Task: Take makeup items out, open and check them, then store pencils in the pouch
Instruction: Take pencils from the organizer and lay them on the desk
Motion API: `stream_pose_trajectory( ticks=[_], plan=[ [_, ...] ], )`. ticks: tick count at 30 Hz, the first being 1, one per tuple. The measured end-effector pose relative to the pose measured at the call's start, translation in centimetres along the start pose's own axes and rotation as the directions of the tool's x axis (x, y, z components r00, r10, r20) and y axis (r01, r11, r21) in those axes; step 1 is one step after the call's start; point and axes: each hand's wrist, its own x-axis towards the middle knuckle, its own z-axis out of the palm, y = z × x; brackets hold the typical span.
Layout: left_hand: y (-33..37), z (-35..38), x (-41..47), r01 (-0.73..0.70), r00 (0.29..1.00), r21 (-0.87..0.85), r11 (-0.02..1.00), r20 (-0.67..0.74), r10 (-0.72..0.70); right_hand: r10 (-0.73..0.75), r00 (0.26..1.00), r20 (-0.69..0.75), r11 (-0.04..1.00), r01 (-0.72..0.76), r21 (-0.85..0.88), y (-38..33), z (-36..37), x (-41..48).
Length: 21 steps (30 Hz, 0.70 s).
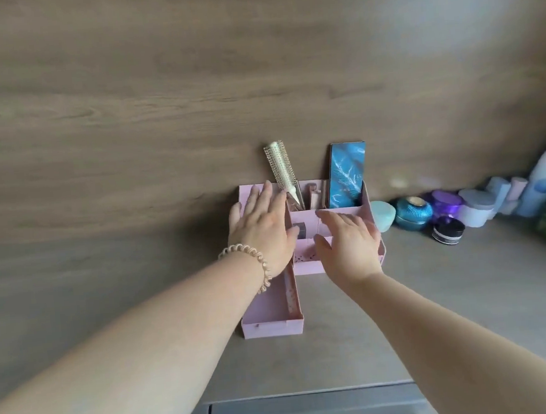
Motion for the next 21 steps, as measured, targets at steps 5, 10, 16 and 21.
stream_pose_trajectory(
  ticks=[5,10,16,21],
  plan=[
    [-1.2,2.9,2.5,0.039,0.997,0.012,0.999,0.069,-0.04,0.038,0.999,-0.03,0.998,-0.039,-0.058,1.1,2.8,4.6],
    [-1.3,4.0,2.9,0.047,0.996,0.041,0.998,0.069,-0.05,0.055,0.978,-0.203,0.998,-0.062,-0.027,1.8,4.4,8.3],
    [-1.3,3.7,2.7,0.032,0.997,0.056,0.998,0.075,-0.036,0.021,0.997,-0.08,0.986,-0.033,-0.163,0.4,6.0,10.6],
    [-1.3,3.7,2.8,0.032,0.996,0.046,0.998,0.086,-0.036,0.048,0.998,-0.04,0.972,-0.056,-0.23,-0.2,6.9,11.6]
  ],
)
